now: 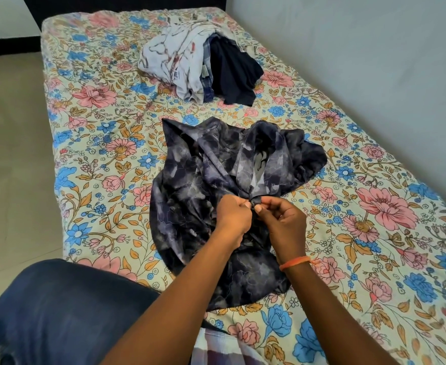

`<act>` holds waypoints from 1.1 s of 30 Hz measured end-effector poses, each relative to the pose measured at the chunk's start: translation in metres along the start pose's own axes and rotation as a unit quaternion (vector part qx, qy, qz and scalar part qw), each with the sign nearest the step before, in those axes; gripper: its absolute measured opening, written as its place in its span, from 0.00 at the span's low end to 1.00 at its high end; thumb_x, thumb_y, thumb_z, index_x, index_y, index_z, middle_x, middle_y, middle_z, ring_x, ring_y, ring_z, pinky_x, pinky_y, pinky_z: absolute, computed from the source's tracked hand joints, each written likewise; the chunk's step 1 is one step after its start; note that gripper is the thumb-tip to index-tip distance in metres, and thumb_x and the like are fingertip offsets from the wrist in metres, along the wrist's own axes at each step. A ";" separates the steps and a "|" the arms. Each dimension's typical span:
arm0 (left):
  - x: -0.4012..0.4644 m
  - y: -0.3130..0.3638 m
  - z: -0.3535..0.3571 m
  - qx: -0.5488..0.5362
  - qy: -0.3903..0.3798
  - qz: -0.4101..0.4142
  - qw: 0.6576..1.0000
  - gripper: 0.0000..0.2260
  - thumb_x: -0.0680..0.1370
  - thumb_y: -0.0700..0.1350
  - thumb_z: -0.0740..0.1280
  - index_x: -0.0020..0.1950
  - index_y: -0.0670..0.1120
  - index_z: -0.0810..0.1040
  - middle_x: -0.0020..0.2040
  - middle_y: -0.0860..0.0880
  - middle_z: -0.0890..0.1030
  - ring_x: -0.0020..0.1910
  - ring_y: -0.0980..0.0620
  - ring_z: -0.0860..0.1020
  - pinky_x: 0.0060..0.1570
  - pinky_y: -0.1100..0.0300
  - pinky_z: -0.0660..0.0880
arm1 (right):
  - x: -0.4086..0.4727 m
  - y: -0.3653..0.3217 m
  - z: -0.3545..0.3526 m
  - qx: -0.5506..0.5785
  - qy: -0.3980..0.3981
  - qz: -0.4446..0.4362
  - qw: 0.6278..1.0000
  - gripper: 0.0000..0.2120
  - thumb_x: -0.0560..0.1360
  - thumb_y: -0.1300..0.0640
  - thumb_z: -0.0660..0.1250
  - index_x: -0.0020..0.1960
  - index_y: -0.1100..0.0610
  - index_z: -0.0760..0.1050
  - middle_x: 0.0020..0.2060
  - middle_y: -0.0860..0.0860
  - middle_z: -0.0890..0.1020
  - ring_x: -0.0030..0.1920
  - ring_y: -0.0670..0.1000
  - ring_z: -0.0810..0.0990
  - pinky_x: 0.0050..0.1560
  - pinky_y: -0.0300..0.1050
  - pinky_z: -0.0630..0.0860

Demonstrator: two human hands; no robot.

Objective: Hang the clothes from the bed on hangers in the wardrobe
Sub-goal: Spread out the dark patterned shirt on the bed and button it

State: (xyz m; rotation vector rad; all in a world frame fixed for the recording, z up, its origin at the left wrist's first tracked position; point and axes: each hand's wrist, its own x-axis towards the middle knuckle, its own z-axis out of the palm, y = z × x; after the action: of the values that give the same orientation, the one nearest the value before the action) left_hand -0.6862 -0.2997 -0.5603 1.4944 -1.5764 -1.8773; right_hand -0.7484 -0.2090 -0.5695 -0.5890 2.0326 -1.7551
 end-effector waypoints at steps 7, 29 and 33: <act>-0.001 0.008 -0.010 -0.007 -0.089 -0.035 0.995 0.07 0.83 0.42 0.61 0.48 0.43 0.78 0.43 0.43 0.76 0.43 0.49 0.73 0.36 0.60 0.73 | 0.003 -0.002 0.001 0.118 -0.015 0.071 0.990 0.10 0.72 0.70 0.72 0.49 0.58 0.81 0.40 0.52 0.85 0.42 0.48 0.83 0.47 0.42 0.81; -0.016 0.033 -0.021 0.378 0.038 0.243 0.892 0.12 0.70 0.48 0.66 0.33 0.40 0.76 0.35 0.44 0.80 0.35 0.46 0.80 0.33 0.52 0.81 | 0.068 -0.019 -0.024 -0.066 0.132 0.025 0.989 0.21 0.71 0.47 0.76 0.57 0.57 0.75 0.44 0.51 0.80 0.45 0.51 0.81 0.46 0.51 0.82; 0.005 0.069 -0.022 0.387 0.134 0.318 0.855 0.14 0.75 0.54 0.66 0.52 0.44 0.75 0.54 0.46 0.75 0.56 0.46 0.72 0.49 0.51 0.77 | 0.109 -0.030 -0.017 -0.251 0.050 -0.053 0.965 0.23 0.67 0.43 0.78 0.53 0.56 0.77 0.43 0.53 0.80 0.43 0.53 0.79 0.46 0.47 0.78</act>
State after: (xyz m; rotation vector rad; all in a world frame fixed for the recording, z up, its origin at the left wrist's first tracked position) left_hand -0.6970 -0.3416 -0.5017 1.1407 -2.4158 -0.6501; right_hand -0.8469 -0.2587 -0.5391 -0.7807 2.5817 -1.3359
